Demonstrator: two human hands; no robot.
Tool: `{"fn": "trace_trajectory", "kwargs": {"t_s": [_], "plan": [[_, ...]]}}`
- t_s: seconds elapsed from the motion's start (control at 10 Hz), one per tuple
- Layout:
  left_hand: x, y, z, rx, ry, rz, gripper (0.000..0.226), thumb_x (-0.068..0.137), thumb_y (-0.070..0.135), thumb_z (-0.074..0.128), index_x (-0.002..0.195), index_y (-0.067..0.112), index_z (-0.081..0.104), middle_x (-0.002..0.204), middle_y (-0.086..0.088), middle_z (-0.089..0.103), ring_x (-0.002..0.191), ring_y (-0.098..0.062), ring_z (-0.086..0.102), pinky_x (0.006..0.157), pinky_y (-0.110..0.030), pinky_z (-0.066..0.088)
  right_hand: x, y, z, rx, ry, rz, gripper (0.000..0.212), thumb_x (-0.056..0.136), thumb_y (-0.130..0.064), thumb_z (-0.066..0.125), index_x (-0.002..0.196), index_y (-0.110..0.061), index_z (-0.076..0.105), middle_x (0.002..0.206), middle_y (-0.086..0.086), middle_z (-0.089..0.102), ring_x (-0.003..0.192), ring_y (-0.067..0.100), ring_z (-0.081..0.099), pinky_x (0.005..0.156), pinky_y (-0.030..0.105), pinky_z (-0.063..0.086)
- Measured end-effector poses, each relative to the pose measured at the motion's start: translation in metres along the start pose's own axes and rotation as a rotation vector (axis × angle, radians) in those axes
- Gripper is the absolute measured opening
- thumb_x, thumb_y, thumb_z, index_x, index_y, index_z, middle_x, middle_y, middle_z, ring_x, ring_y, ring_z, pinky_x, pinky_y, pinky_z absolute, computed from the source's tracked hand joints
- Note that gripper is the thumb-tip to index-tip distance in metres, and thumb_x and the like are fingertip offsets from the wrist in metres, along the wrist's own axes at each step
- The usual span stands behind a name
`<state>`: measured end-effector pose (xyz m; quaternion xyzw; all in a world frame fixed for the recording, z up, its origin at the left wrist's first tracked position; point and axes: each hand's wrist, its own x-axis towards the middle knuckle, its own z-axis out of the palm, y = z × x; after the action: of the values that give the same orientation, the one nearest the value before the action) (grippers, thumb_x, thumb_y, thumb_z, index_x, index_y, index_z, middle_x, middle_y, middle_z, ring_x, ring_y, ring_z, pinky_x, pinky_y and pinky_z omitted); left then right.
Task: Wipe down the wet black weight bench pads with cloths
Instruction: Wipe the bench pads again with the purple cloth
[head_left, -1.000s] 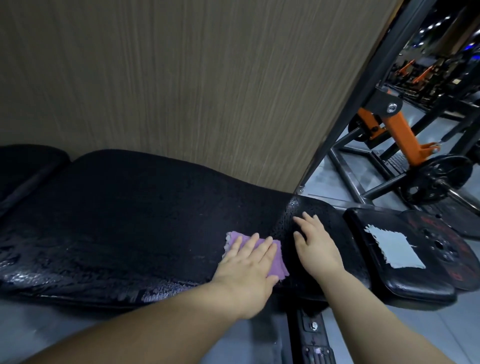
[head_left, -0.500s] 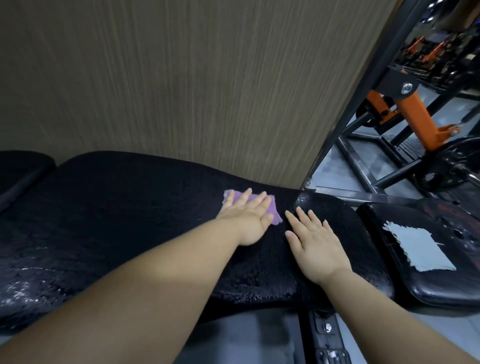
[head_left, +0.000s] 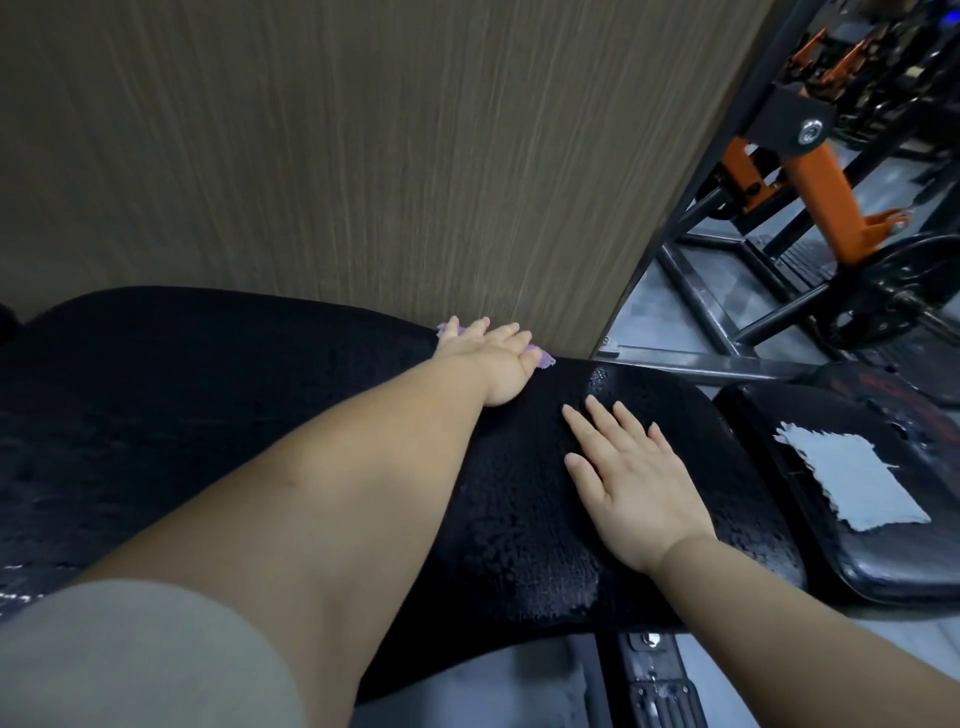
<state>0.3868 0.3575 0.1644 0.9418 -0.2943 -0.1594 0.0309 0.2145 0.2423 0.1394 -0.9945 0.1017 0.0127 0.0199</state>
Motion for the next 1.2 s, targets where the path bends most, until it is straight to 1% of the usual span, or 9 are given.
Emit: {"fn": "trace_trajectory", "kwargs": {"t_s": [0.1,0.2,0.3,0.5,0.7,0.9,1.0,1.2], "plan": [[-0.009,0.001,0.001,-0.004,-0.007,0.026,0.055,0.104,0.047,0.007,0.156,0.028,0.009,0.163,0.011,-0.006,0.150,-0.020,-0.011,0.118,-0.049,-0.012,0.000,0.001,0.000,-0.010,-0.006,0.007,0.078,0.077,-0.060,-0.011,0.151,-0.042,0.007,0.160,-0.014,0.004,0.148,0.012,-0.001,0.120,0.036,0.001],[-0.030,-0.001,0.006,-0.020,-0.024,0.068,0.057,0.104,0.049,0.008,0.156,0.027,0.000,0.162,0.012,-0.012,0.149,-0.018,-0.016,0.117,-0.046,-0.014,0.001,-0.001,-0.001,-0.008,-0.017,0.011,0.067,0.088,-0.059,-0.001,0.151,-0.042,0.007,0.160,-0.013,0.004,0.148,0.012,-0.001,0.120,0.038,0.002],[-0.066,0.001,0.016,-0.022,-0.057,0.119,0.059,0.103,0.051,0.010,0.155,0.027,-0.005,0.161,0.013,-0.016,0.148,-0.016,-0.019,0.116,-0.044,-0.016,0.002,0.000,-0.002,-0.008,-0.019,0.018,0.054,0.099,-0.050,0.016,0.151,-0.040,0.008,0.160,-0.012,0.005,0.148,0.013,0.000,0.120,0.039,0.003],[-0.162,0.004,0.048,0.016,-0.088,0.243,0.063,0.101,0.055,0.012,0.154,0.030,-0.012,0.159,0.016,-0.021,0.145,-0.014,-0.027,0.116,-0.043,-0.021,0.001,-0.002,-0.004,0.028,-0.015,0.031,0.052,0.100,-0.048,0.019,0.151,-0.040,0.012,0.160,-0.012,0.007,0.148,0.013,0.002,0.120,0.039,0.004],[-0.234,-0.006,0.062,0.000,-0.169,0.254,0.064,0.101,0.055,0.014,0.152,0.033,-0.018,0.155,0.020,-0.028,0.138,-0.007,-0.037,0.115,-0.040,-0.024,-0.001,-0.002,-0.006,0.032,-0.001,0.038,0.052,0.100,-0.047,0.020,0.151,-0.038,0.015,0.160,-0.011,0.010,0.148,0.014,0.005,0.120,0.040,0.006],[-0.251,-0.005,0.073,0.047,-0.158,0.237,0.065,0.100,0.057,0.013,0.151,0.033,-0.021,0.153,0.020,-0.031,0.137,-0.008,-0.039,0.113,-0.040,-0.026,-0.001,-0.003,-0.007,0.033,0.002,0.042,0.052,0.100,-0.047,0.020,0.151,-0.038,0.016,0.160,-0.011,0.011,0.148,0.014,0.006,0.120,0.040,0.006],[-0.241,-0.002,0.071,0.034,-0.140,0.217,0.063,0.101,0.056,0.012,0.151,0.033,-0.019,0.154,0.021,-0.029,0.139,-0.008,-0.036,0.114,-0.039,-0.026,-0.001,-0.003,-0.006,0.036,0.005,0.043,0.052,0.100,-0.048,0.020,0.151,-0.038,0.016,0.160,-0.011,0.012,0.148,0.013,0.006,0.120,0.040,0.006],[-0.206,0.002,0.059,0.015,-0.124,0.162,0.061,0.101,0.055,0.010,0.153,0.032,-0.014,0.157,0.019,-0.023,0.143,-0.012,-0.030,0.115,-0.043,-0.022,-0.001,-0.003,-0.005,0.037,0.009,0.044,0.052,0.100,-0.048,0.020,0.151,-0.038,0.017,0.160,-0.012,0.012,0.148,0.013,0.006,0.120,0.039,0.006]]}}
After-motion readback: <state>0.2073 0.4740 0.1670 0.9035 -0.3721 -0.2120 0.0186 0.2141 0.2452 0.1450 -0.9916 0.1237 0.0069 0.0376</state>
